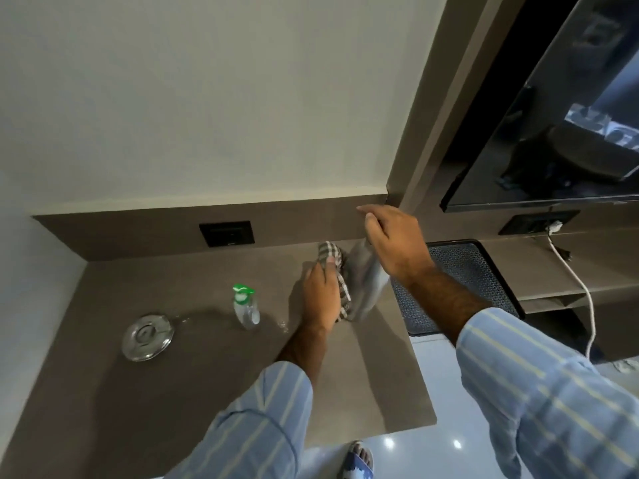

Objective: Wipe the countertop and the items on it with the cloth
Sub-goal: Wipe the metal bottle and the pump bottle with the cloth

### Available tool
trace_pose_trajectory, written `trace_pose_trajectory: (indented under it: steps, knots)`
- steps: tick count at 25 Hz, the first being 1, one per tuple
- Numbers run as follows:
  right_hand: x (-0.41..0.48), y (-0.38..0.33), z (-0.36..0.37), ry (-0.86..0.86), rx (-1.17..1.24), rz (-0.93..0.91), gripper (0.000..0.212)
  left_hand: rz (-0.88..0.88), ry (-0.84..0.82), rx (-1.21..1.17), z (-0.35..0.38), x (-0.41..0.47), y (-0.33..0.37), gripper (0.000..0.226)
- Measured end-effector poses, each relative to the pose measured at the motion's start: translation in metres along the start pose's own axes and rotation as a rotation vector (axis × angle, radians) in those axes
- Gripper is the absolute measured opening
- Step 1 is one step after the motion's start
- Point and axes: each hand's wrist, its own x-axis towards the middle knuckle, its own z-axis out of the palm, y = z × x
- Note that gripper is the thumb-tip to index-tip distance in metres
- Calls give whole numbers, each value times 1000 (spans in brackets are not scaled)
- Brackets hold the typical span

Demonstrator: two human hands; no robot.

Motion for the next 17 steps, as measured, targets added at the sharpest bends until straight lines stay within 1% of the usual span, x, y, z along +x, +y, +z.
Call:
trace_pose_trajectory:
  steps: [2,4,6,7,8,9,10,11,12,13,14,15,16,17]
  knots:
    - [1,0,-4,-66,-30,-7,43,67,55,-43,-30,4,8,49]
    - [1,-1,-8,-119,-68,-11,46,127,149,19,-66,10,5,49]
    - [0,-3,-14,-138,-153,3,53,208,285,221,-107,16,-11,47]
    - [0,-6,-17,-113,-228,5,57,284,393,384,-125,19,-25,46]
    - [-2,-11,-20,-49,-336,-29,59,378,486,560,-137,21,-39,42]
    - [-4,-20,-20,38,-441,-138,60,467,545,741,-144,21,-51,38]
    - [-8,-30,-13,105,-494,-302,56,522,581,900,-146,22,-63,34]
    - [-15,-39,3,115,-482,-445,50,538,554,991,-146,23,-72,31]
    - [-25,-46,27,54,-407,-500,41,516,467,1018,-145,26,-77,30]
    - [-36,-54,54,-76,-306,-445,33,477,363,990,-146,29,-80,33]
    - [-46,-61,83,-249,-197,-296,28,469,284,948,-147,33,-83,35]
    - [-54,-65,113,-418,-78,-128,30,480,236,896,-150,37,-88,35]
    - [-61,-65,142,-545,47,-9,40,506,201,836,-151,41,-92,35]
    - [-64,-63,169,-611,162,51,53,530,163,775,-151,44,-95,34]
